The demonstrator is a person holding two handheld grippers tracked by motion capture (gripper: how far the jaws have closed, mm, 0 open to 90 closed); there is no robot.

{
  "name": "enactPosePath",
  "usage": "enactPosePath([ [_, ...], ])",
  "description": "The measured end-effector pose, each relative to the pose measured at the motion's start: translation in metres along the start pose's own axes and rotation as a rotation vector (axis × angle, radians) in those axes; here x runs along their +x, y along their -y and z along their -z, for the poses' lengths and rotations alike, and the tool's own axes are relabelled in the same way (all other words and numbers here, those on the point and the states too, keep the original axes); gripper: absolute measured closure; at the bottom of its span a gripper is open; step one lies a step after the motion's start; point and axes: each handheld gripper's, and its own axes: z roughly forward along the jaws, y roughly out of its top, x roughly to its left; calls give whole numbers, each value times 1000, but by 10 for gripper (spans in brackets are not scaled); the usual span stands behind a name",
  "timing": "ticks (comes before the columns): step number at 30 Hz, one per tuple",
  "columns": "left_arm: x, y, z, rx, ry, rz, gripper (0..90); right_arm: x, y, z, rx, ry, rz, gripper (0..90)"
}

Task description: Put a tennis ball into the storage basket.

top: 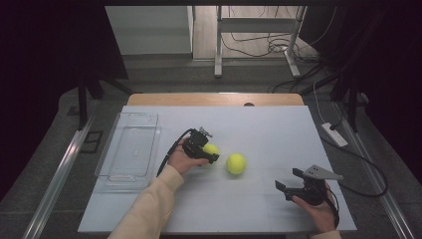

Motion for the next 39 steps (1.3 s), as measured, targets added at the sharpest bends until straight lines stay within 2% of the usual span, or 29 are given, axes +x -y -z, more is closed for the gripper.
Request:
enactPosePath([
  [10, 3, 1, 16, -68, 8, -1, 277, -1, 0, 0, 1, 4, -1, 116],
  [26, 3, 5, 36, -130, 16, -6, 277, -1, 0, 0, -1, 5, -2, 116],
  [39, 0, 7, 54, -202, 21, -14, 277, -1, 0, 1, -11, -2, -11, 116],
])
